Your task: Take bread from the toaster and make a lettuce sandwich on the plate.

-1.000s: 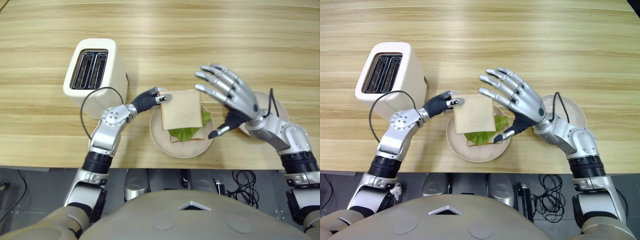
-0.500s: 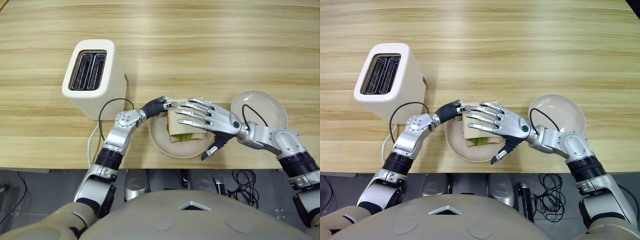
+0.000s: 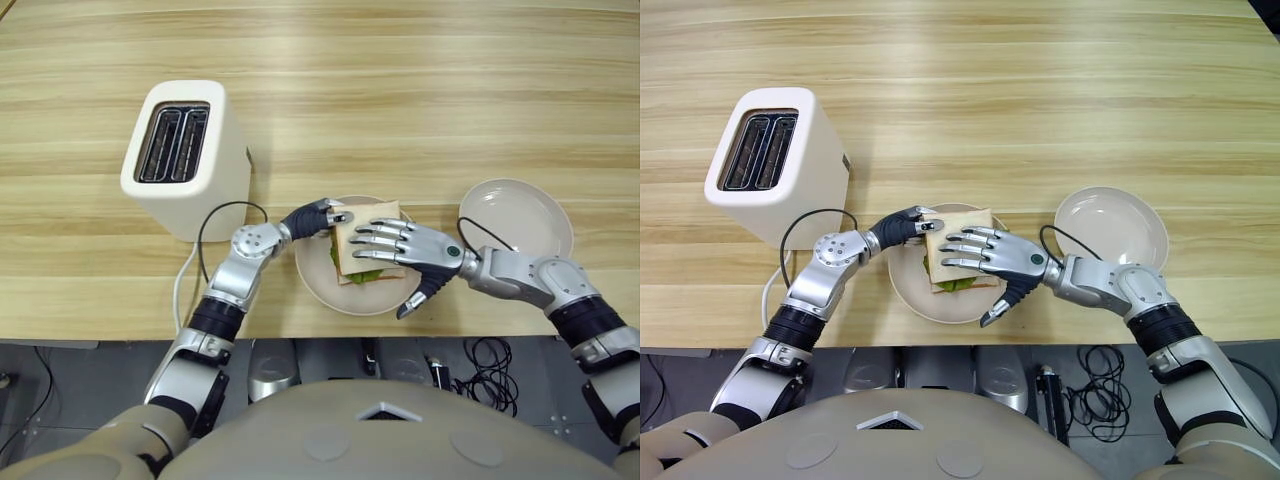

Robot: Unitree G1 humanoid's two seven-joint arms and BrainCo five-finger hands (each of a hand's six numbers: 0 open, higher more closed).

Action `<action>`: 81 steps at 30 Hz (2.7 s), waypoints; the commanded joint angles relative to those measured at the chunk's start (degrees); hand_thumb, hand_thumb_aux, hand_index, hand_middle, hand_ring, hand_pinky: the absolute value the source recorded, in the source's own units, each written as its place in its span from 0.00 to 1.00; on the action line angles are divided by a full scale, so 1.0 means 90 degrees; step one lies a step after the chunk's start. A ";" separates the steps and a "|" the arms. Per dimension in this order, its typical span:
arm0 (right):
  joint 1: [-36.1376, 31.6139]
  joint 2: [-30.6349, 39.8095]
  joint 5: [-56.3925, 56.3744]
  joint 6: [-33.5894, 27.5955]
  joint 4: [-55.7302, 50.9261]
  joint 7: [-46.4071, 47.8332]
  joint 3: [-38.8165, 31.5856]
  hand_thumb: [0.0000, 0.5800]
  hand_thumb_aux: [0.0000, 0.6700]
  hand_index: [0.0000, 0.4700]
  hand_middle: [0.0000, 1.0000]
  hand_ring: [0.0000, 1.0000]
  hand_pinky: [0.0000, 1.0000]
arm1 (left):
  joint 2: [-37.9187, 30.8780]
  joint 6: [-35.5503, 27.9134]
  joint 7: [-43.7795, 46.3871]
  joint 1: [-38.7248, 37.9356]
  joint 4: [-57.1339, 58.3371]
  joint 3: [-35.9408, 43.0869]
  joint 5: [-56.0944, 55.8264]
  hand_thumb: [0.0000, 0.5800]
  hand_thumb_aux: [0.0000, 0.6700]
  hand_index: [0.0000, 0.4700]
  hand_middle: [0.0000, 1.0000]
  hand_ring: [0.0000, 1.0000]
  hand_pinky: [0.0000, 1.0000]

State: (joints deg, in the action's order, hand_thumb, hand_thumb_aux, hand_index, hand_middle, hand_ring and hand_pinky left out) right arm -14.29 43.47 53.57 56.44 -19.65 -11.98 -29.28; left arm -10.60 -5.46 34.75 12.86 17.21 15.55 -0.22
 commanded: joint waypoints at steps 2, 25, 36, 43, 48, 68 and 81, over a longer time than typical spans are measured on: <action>0.0410 0.0281 -0.0514 -0.0437 -0.0500 0.2030 -0.0482 0.00 0.00 0.00 0.00 0.00 0.00 | 0.0015 0.0224 -0.0071 0.0079 -0.0155 -0.0042 0.0042 1.00 1.00 0.98 1.00 1.00 1.00; 0.0590 0.0173 -0.0965 -0.0529 -0.0139 0.2313 -0.0037 0.00 0.00 0.00 0.00 0.00 0.00 | -0.0768 0.0857 -0.2979 0.0453 -0.1096 0.0191 0.3182 0.00 0.00 0.00 0.78 0.78 0.78; 0.0371 -0.0571 -0.2742 -0.0106 -0.0224 0.1470 0.0729 1.00 0.97 0.95 0.00 0.00 0.00 | -0.0322 0.1272 -0.3116 -0.0155 -0.2596 -0.0497 0.2060 0.20 0.11 0.10 0.07 0.07 0.07; 0.0817 -0.0633 -0.7603 -0.1001 0.1253 0.3796 0.0542 1.00 1.00 0.98 1.00 1.00 1.00 | -0.0278 0.0788 -0.2421 -0.0481 -0.3939 -0.1567 -0.0054 1.00 1.00 0.98 1.00 1.00 1.00; 0.0909 -0.0616 -0.8575 -0.1561 0.1757 0.4760 0.0989 1.00 1.00 0.98 1.00 1.00 1.00 | -0.0592 0.0201 -0.1972 -0.0688 -0.4825 -0.2144 -0.1105 1.00 1.00 0.98 1.00 1.00 1.00; 0.1308 0.0585 -0.6187 -0.2044 -0.0318 0.7051 0.1683 1.00 1.00 0.98 1.00 1.00 1.00 | -0.3601 0.1133 0.0303 -0.3927 -0.4267 -0.0707 0.1195 1.00 1.00 0.98 1.00 1.00 1.00; 0.1678 0.0173 -0.4373 -0.2253 0.0607 0.6785 0.1007 1.00 1.00 0.98 1.00 1.00 1.00 | -0.2772 0.1363 -0.0014 -0.3101 -0.3312 0.0649 0.2667 1.00 1.00 0.98 1.00 1.00 1.00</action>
State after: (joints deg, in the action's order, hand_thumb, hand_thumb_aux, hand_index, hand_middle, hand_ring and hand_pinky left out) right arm 0.63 45.95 11.38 36.85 -14.84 49.98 -18.64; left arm -36.67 6.04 35.12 -16.04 -15.05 19.04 22.20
